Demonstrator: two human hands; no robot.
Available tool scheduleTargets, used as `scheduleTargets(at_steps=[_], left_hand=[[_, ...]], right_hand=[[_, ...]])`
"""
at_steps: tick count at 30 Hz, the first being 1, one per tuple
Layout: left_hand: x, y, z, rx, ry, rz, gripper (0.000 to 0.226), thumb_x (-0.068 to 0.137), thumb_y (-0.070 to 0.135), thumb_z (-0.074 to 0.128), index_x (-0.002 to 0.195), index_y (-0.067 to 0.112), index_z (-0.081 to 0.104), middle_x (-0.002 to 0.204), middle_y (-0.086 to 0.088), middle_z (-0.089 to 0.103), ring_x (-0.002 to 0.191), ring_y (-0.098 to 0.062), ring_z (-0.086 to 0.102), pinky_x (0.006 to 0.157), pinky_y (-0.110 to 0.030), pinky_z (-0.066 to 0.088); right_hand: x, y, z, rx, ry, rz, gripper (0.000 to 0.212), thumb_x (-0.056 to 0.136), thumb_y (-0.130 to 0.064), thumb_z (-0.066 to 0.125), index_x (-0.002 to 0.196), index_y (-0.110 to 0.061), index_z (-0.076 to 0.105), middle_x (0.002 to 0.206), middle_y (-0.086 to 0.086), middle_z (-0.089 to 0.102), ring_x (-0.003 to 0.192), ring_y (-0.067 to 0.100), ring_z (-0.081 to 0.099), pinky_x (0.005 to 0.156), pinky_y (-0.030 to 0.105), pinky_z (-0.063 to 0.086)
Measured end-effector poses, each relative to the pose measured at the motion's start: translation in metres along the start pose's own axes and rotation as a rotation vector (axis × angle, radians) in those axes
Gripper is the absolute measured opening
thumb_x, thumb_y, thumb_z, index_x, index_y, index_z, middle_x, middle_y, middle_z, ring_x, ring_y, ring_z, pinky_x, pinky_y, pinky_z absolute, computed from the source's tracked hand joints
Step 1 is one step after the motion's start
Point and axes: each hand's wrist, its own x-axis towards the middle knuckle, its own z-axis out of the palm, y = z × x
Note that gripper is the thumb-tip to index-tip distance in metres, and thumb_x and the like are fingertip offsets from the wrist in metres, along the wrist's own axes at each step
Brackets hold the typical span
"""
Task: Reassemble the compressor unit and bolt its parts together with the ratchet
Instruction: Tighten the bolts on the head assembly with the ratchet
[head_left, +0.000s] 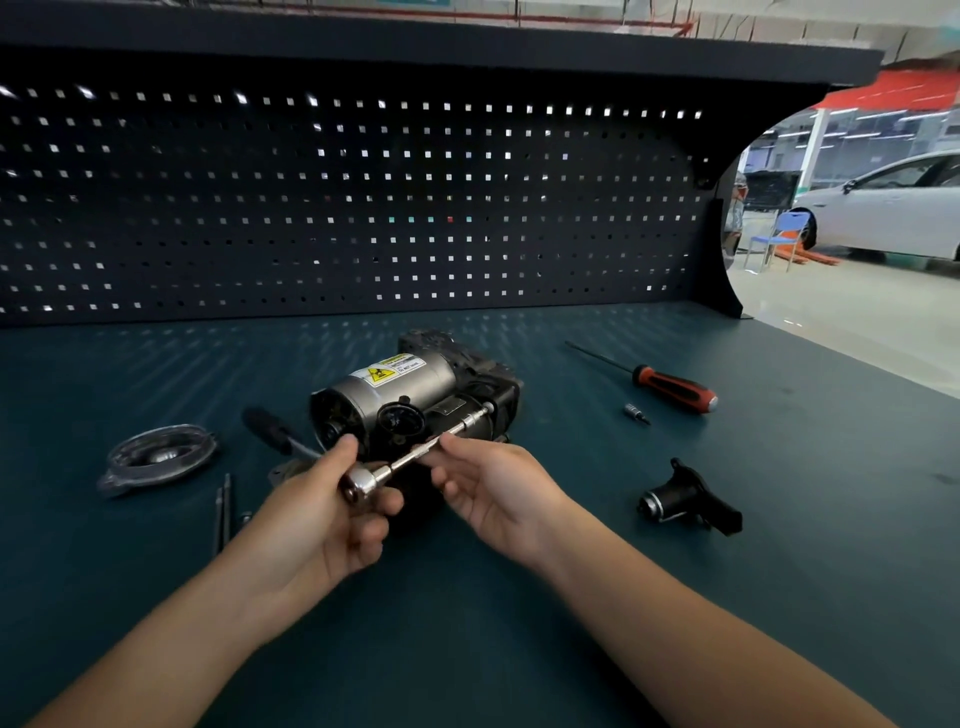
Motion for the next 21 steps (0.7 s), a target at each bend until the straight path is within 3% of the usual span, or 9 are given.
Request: scheduleTargets(at_steps=[2,4,7,9,12,13,15,17,21], left_hand=[[0.001,0.000,-0.004,0.017,-0.016,-0.049,0.032,0.096,0.039,0.039,0.080,0.014,0.051,0.050,-0.005,0.055,0.032,-0.008,0.039,0.033,-0.017,0.036],[0.001,-0.002,-0.006,0.199,-0.004,0.057,0.030,0.097,0.036,0.040,0.086,0.013,0.054,0.052,-0.003,0.058,0.035,-0.008,0.042,0.035,-0.017,0.037],[-0.004,-0.006,-0.011,0.723,0.023,0.549,0.011,0.095,0.030,0.044,0.092,0.027,0.054,0.064,0.003,0.062,0.049,-0.002,0.052,0.050,-0.012,0.040],[-0.005,-0.004,-0.018,1.288,0.053,0.932,0.007,0.092,0.027,0.050,0.094,0.033,0.050,0.071,0.013,0.058,0.061,-0.003,0.055,0.060,-0.019,0.043],[-0.005,-0.009,-0.019,1.648,0.073,1.219,0.016,0.078,0.024,0.065,0.090,0.022,0.055,0.069,0.012,0.055,0.054,-0.011,0.057,0.050,-0.022,0.041],[-0.007,-0.009,-0.015,1.557,0.074,1.167,0.005,0.083,0.026,0.057,0.084,0.023,0.053,0.060,0.013,0.052,0.050,-0.007,0.053,0.049,-0.016,0.037],[-0.011,-0.007,-0.003,1.037,0.126,0.895,0.019,0.093,0.029,0.042,0.077,0.023,0.048,0.051,0.005,0.053,0.044,-0.003,0.047,0.045,-0.012,0.034],[-0.006,-0.006,0.003,0.542,0.090,0.499,0.027,0.098,0.031,0.035,0.086,0.015,0.054,0.052,0.003,0.060,0.037,-0.005,0.045,0.041,-0.012,0.035],[-0.007,0.002,-0.002,0.148,-0.020,0.145,0.038,0.097,0.039,0.035,0.099,0.008,0.056,0.053,-0.005,0.057,0.036,-0.011,0.040,0.038,-0.019,0.038]], right_hand=[[0.001,0.001,0.001,-0.029,0.036,-0.011,0.016,0.091,-0.008,0.056,0.077,-0.005,0.062,0.059,0.003,0.067,0.042,0.005,0.055,0.043,0.011,0.044],[0.001,0.002,0.001,-0.032,0.062,-0.020,0.016,0.091,-0.007,0.057,0.076,-0.005,0.062,0.058,0.003,0.067,0.043,0.005,0.055,0.044,0.012,0.045],[0.002,0.003,0.003,-0.019,0.076,-0.024,0.015,0.090,-0.007,0.057,0.077,-0.004,0.062,0.058,0.004,0.066,0.042,0.006,0.054,0.045,0.013,0.045],[0.003,0.003,0.004,-0.007,0.056,-0.013,0.014,0.092,-0.008,0.055,0.081,-0.003,0.062,0.056,0.003,0.065,0.040,0.006,0.054,0.048,0.015,0.047],[0.003,0.004,0.004,-0.010,0.030,-0.002,0.014,0.093,-0.011,0.054,0.085,-0.003,0.063,0.060,0.002,0.068,0.039,0.005,0.054,0.047,0.015,0.046],[0.002,0.004,0.003,-0.006,0.026,-0.006,0.013,0.092,-0.011,0.055,0.086,-0.003,0.063,0.064,0.003,0.069,0.039,0.005,0.054,0.046,0.015,0.045],[0.001,0.003,0.003,0.007,0.013,-0.011,0.013,0.092,-0.012,0.055,0.087,-0.005,0.063,0.067,0.004,0.071,0.040,0.005,0.053,0.042,0.013,0.042],[0.000,0.002,0.003,0.038,-0.016,-0.020,0.013,0.093,-0.012,0.054,0.087,-0.005,0.064,0.070,0.004,0.072,0.041,0.005,0.054,0.041,0.012,0.041],[0.002,0.001,0.003,0.048,0.004,-0.042,0.015,0.092,-0.005,0.052,0.082,-0.004,0.063,0.067,0.004,0.071,0.042,0.005,0.055,0.040,0.012,0.041]])
